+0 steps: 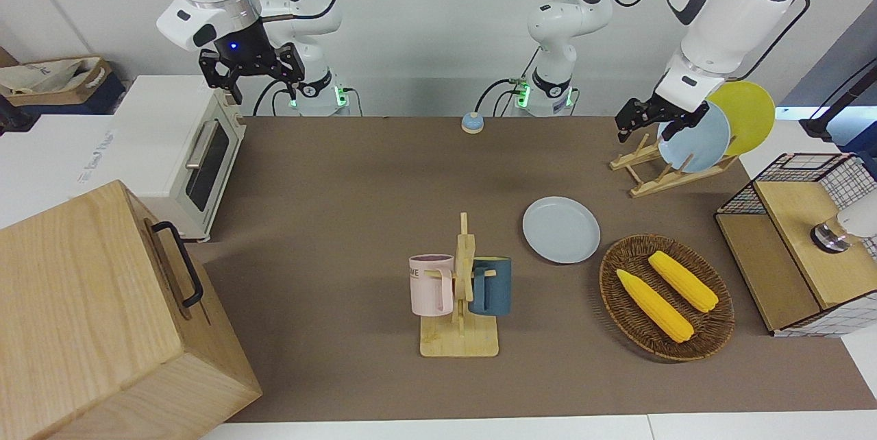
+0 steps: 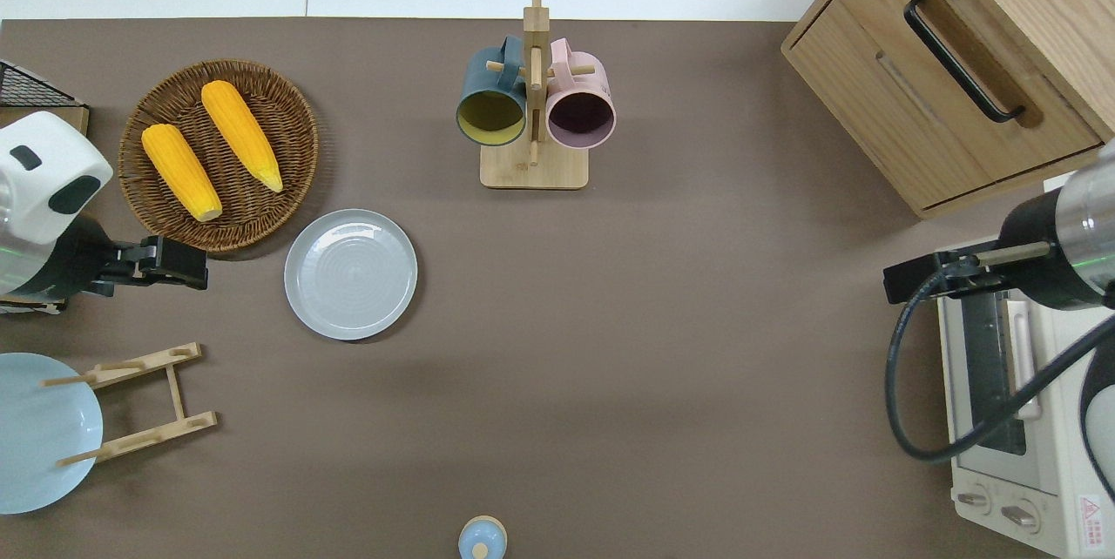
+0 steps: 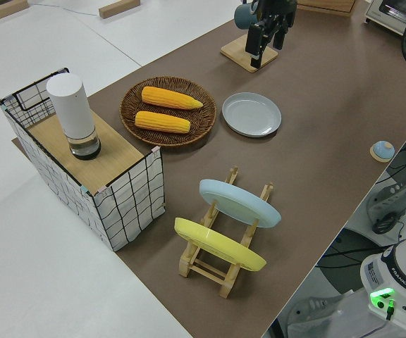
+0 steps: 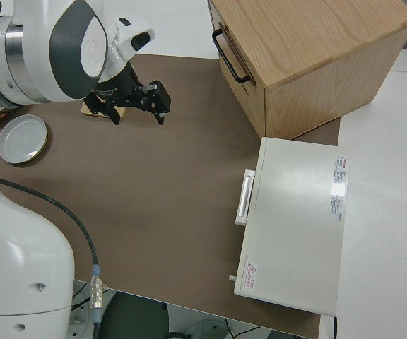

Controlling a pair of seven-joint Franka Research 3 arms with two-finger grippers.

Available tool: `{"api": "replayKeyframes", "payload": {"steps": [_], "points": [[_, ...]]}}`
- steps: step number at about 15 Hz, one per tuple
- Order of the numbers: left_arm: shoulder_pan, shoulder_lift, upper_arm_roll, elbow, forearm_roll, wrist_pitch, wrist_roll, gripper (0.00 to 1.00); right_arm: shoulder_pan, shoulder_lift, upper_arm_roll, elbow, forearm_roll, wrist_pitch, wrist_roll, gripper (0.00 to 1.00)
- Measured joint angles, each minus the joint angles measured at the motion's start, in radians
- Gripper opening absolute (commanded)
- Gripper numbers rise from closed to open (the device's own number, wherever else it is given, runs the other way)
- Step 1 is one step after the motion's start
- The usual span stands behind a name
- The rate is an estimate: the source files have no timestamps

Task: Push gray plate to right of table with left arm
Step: 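Move the left gripper toward the near edge of the gray plate, then push the gray plate with the left gripper across the table, away from the basket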

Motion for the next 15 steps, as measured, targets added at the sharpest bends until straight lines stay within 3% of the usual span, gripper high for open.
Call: {"api": "replayKeyframes", "payload": {"steps": [15], "points": [[-0.001,-0.011,-0.002,-0.424,-0.031,0.517,-0.035,0.99,0.0,0.0,0.0,0.0,0.0,0.0,0.0,0.983]]}}
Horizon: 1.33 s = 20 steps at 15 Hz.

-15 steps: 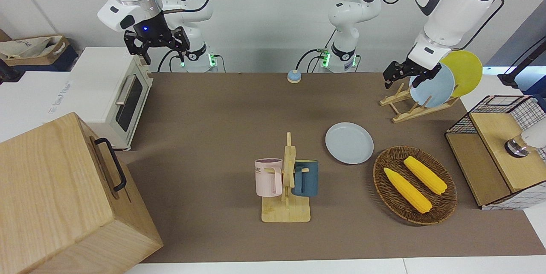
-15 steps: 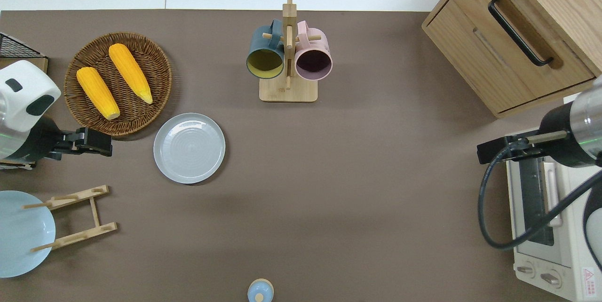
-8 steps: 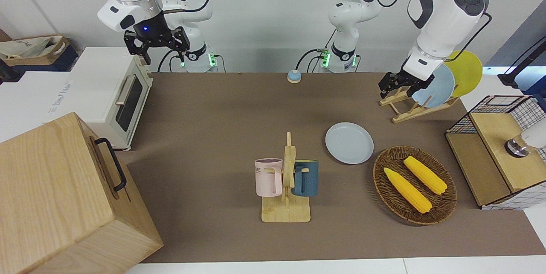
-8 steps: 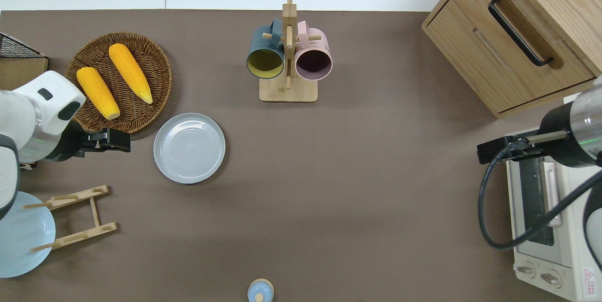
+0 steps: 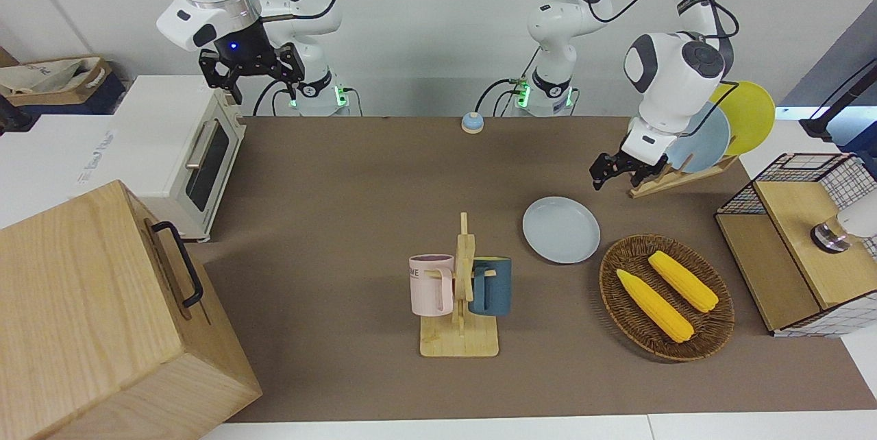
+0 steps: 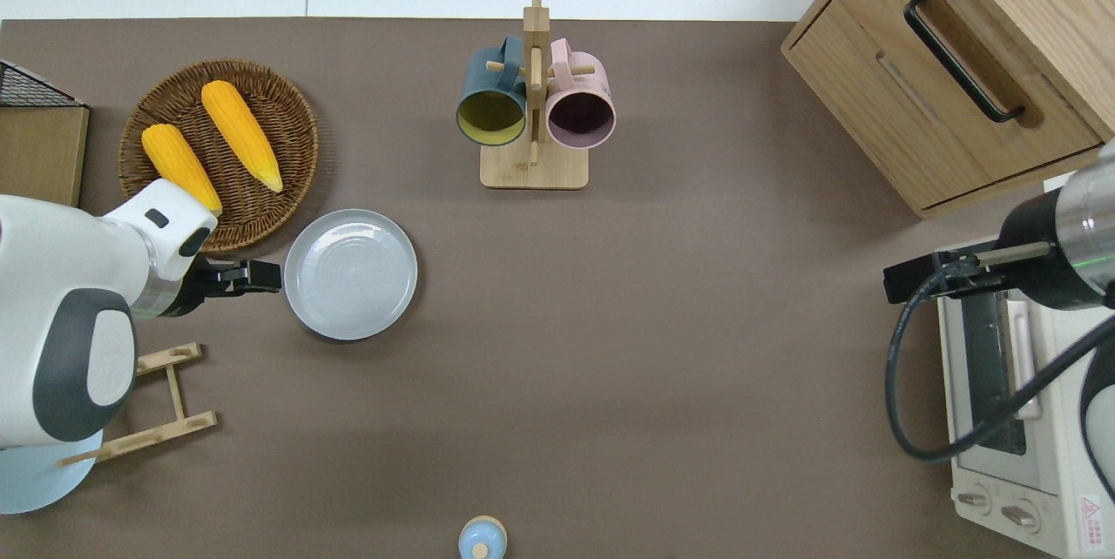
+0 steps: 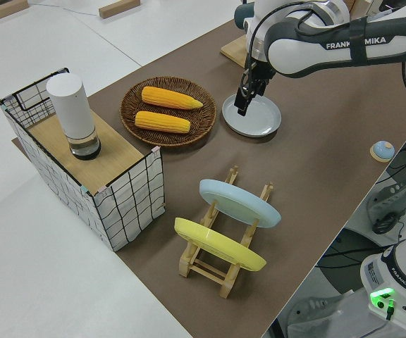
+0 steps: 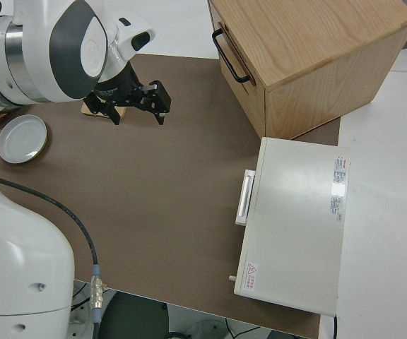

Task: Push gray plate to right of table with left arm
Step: 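Push the gray plate with the left gripper across the table, away from the basket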

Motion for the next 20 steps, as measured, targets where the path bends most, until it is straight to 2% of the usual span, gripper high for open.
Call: {"api": "replayKeyframes", "payload": {"steps": [6,12,16,18,20], "points": [[-0.002,0.021,-0.005,-0.151,-0.001,0.228,-0.04,0.99,0.0,0.0,0.0,0.0,0.0,0.0,0.0,0.983],[-0.008,0.075,-0.008,-0.205,-0.001,0.336,-0.08,0.99,0.0,0.0,0.0,0.0,0.0,0.0,0.0,0.983],[-0.018,0.099,-0.01,-0.226,-0.001,0.366,-0.088,0.97,0.0,0.0,0.0,0.0,0.0,0.0,0.0,0.983],[-0.024,0.105,-0.01,-0.227,-0.001,0.372,-0.088,0.87,0.0,0.0,0.0,0.0,0.0,0.0,0.0,0.983],[-0.028,0.108,-0.01,-0.229,-0.001,0.375,-0.089,0.56,0.0,0.0,0.0,0.0,0.0,0.0,0.0,0.983]]}}
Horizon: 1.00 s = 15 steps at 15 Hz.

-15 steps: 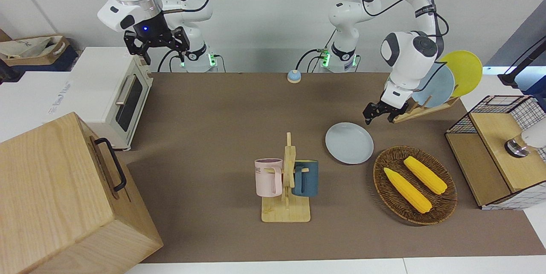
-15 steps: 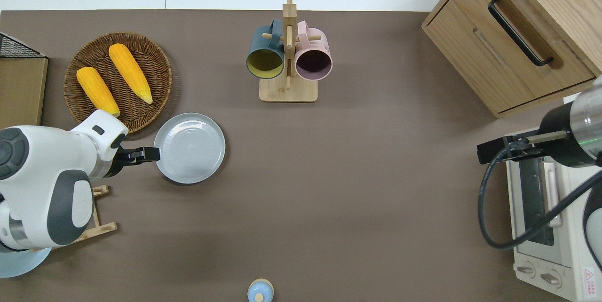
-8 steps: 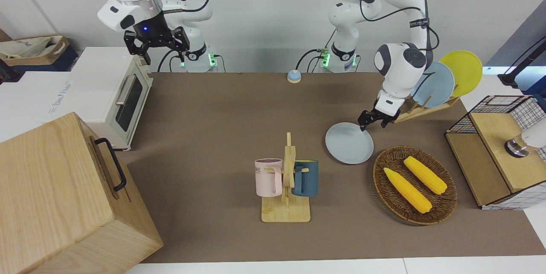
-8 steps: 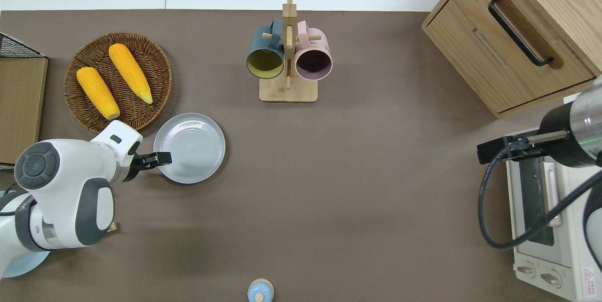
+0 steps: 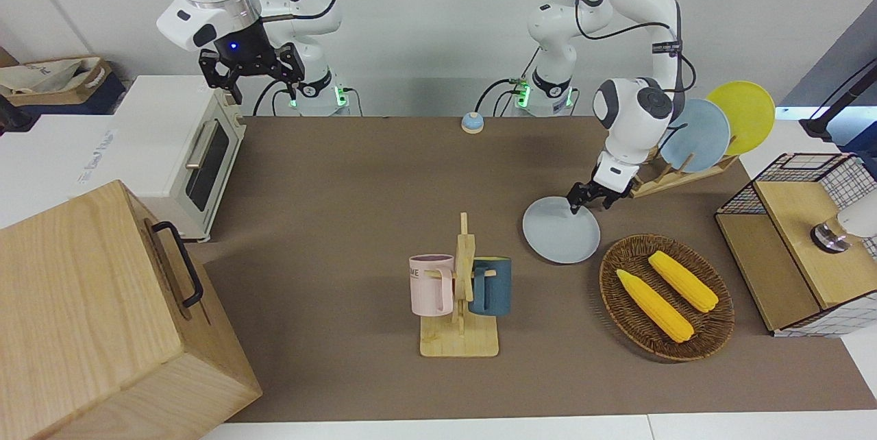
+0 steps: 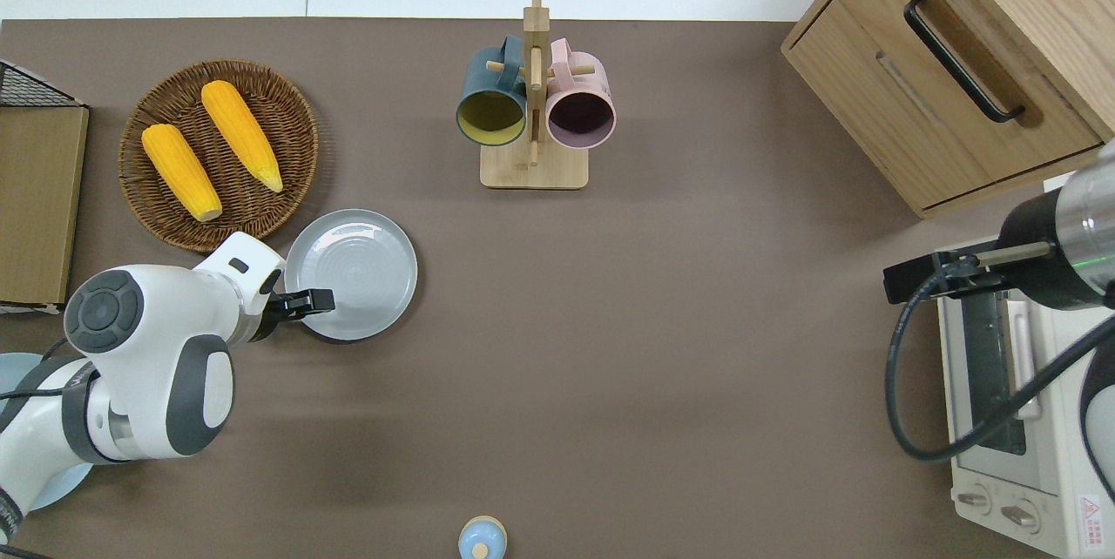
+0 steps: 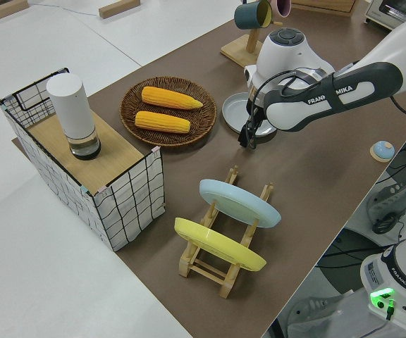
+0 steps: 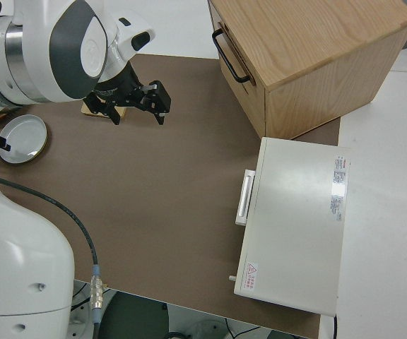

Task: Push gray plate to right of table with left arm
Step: 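Push the gray plate with the left gripper across the table, away from the basket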

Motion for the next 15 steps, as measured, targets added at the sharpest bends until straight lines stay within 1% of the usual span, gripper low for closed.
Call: {"api": "replayKeyframes", "payload": {"steps": [1,2,3,4,15], "points": [[0.0,0.001,0.0,-0.001,0.0,0.002,-0.001,0.35,0.0,0.0,0.0,0.0,0.0,0.0,0.0,0.983],[0.0,0.003,0.0,-0.002,0.0,0.004,-0.004,0.17,0.0,0.0,0.0,0.0,0.0,0.0,0.0,0.983],[0.0,0.004,0.0,-0.002,0.0,0.006,-0.007,0.06,0.0,0.0,0.0,0.0,0.0,0.0,0.0,0.983],[0.0,0.004,0.0,-0.002,0.001,0.007,-0.009,0.0,0.0,0.0,0.0,0.0,0.0,0.0,0.0,0.983],[-0.003,0.003,-0.002,0.005,0.0,0.027,-0.03,0.0,0.0,0.0,0.0,0.0,0.0,0.0,0.0,0.983]]}}
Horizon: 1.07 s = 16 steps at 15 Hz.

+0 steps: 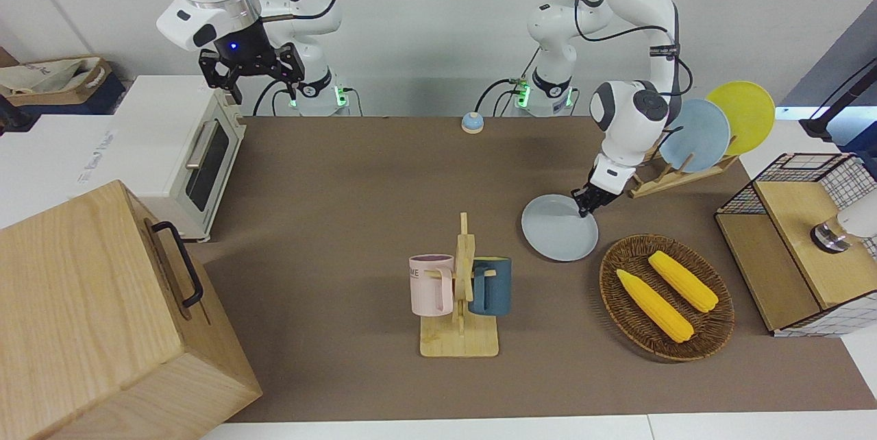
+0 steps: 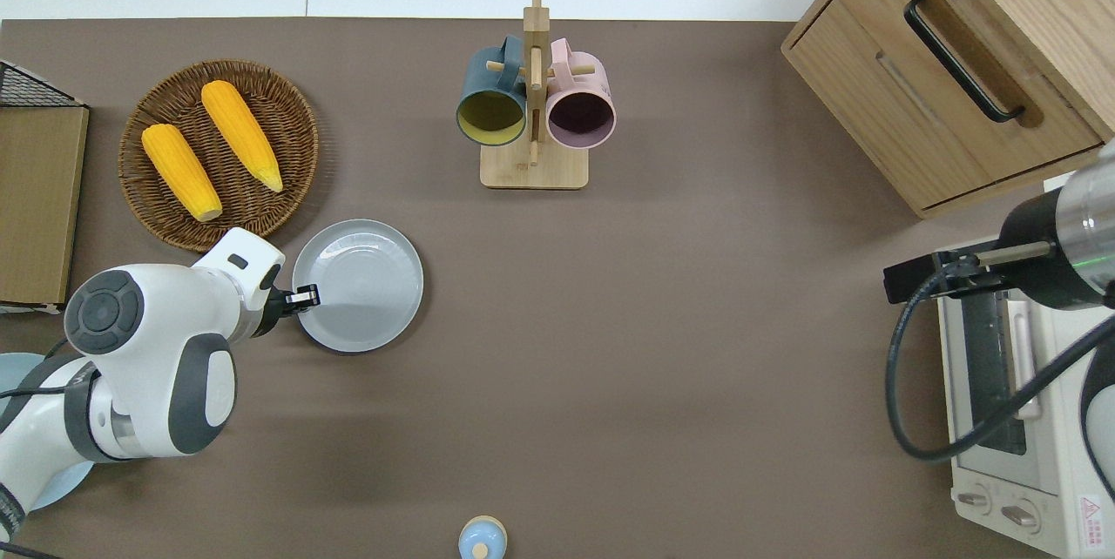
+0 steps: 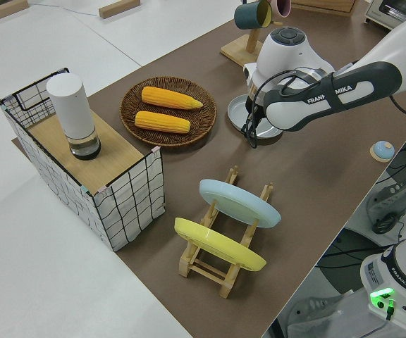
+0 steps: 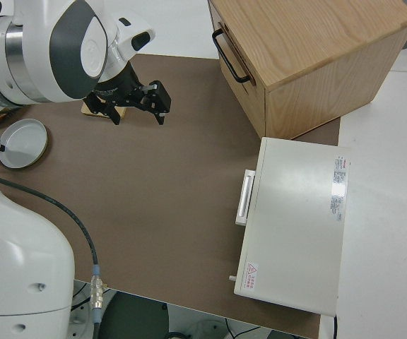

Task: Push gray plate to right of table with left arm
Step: 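Push the gray plate with the left gripper across the table, away from the basket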

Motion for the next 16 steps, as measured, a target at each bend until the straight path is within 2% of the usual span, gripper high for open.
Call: {"api": "replayKeyframes", "payload": {"steps": [3,9,16], "points": [[-0.034,0.001,0.002,0.0,0.0,0.0,-0.031,0.0,0.0,0.0,0.0,0.0,0.0,0.0,0.0,0.983],[-0.222,0.015,-0.002,0.013,0.0,0.001,-0.219,0.0,0.0,0.0,0.0,0.0,0.0,0.0,0.0,0.983],[-0.437,0.107,-0.007,0.13,0.0,0.004,-0.47,0.0,0.0,0.0,0.0,0.0,0.0,0.0,0.0,0.983]]}}
